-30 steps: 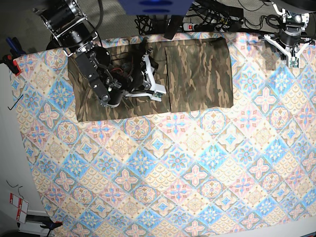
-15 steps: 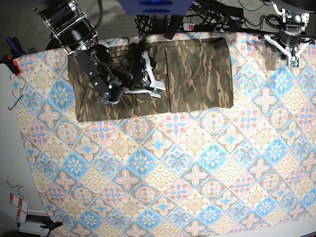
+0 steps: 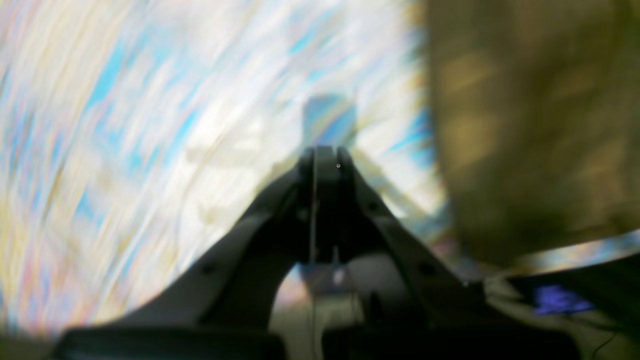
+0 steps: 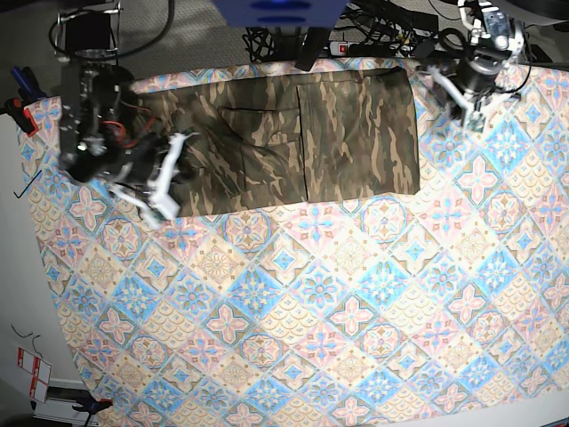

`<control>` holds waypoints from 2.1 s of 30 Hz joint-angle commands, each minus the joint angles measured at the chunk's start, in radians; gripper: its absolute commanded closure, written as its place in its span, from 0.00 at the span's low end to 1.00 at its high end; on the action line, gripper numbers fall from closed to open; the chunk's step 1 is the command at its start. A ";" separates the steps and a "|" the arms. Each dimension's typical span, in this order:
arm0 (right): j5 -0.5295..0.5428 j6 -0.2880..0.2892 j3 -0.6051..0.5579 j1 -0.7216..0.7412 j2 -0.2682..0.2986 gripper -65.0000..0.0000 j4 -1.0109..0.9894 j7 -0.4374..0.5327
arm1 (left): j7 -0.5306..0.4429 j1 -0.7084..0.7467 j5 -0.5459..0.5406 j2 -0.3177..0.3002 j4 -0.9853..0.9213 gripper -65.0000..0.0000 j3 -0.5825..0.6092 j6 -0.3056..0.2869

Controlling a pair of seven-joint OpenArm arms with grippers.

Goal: Fold the T-shirt properly
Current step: 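Release the fold and move the right gripper to the shirt's end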

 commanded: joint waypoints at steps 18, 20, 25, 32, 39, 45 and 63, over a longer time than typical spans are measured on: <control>0.010 0.006 0.216 -0.093 0.021 1.00 -0.010 0.111 | 0.042 -0.045 -0.375 -0.104 -0.081 0.31 -0.026 0.009; 0.010 0.006 0.215 -0.093 0.021 1.00 -0.022 0.111 | 0.042 -0.050 -0.391 -0.130 -0.130 0.28 -0.036 0.009; 0.009 0.007 0.216 -0.092 0.021 1.00 -0.063 0.126 | 0.045 -0.097 -0.401 -0.136 -0.257 0.38 -0.109 0.009; 0.009 0.007 0.216 -0.092 0.021 1.00 -0.112 0.154 | 0.051 -0.079 -0.450 -0.133 -0.282 0.74 -0.142 -0.186; 0.009 0.007 0.216 -0.089 0.021 1.00 -0.126 0.155 | 0.086 -0.042 -0.664 -0.147 -0.275 1.00 -0.243 -0.256; 0.009 0.007 0.216 -0.089 0.021 1.00 -0.126 0.155 | 0.134 -0.050 -0.774 -0.167 -0.280 1.00 -0.231 -0.256; 0.299 0.183 0.566 -0.083 -0.013 0.72 -0.412 0.129 | 0.134 -0.124 -0.647 -0.165 -0.377 1.00 -0.281 -0.256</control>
